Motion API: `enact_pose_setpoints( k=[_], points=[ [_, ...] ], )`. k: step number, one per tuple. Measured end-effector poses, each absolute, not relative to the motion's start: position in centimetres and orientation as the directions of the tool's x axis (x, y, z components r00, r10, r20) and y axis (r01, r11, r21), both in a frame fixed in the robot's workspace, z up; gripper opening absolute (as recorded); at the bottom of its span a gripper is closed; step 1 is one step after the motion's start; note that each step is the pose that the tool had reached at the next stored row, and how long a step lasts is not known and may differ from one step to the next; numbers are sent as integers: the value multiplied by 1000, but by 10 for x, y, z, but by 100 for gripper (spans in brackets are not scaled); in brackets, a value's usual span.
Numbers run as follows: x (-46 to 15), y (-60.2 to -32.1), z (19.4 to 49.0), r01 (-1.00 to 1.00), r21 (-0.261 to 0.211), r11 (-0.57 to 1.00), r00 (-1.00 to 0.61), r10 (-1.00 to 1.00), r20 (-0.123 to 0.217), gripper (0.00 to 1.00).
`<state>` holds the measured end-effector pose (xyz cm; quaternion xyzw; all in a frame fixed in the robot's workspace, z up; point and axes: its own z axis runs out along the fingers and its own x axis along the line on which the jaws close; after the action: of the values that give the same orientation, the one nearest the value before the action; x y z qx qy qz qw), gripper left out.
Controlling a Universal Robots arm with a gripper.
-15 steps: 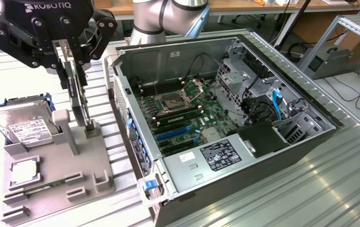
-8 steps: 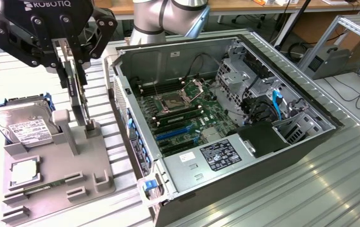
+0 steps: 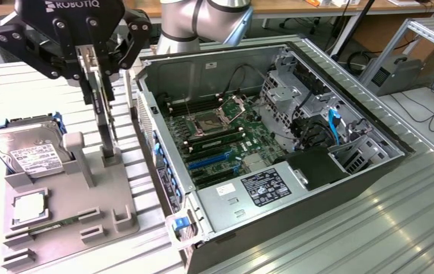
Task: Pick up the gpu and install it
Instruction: 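Pick up the gpu and move the gpu toward the slot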
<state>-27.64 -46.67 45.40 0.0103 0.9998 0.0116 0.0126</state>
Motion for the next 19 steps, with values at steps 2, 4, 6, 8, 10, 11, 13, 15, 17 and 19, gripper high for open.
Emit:
enact_pose_setpoints(
  k=[2,4,6,8,10,11,13,15,17,19],
  points=[
    [-270,-466,454,20,23,1000,-999,21,-25,27],
    [-264,-466,454,20,23,1000,-999,21,-25,27],
    [-258,-466,454,20,23,1000,-999,21,-25,27],
    [-248,-466,454,20,23,1000,-999,21,-25,27],
    [-240,-466,454,20,23,1000,-999,21,-25,27],
    [-232,-466,454,20,23,1000,-999,21,-25,27],
    [-216,-466,454,20,23,1000,-999,21,-25,27],
    [-204,-465,454,20,23,1000,-999,20,-25,27],
    [-189,-465,454,20,23,1000,-999,20,-25,27],
    [-177,-465,454,20,23,1000,-999,20,-25,27]
  ],
)
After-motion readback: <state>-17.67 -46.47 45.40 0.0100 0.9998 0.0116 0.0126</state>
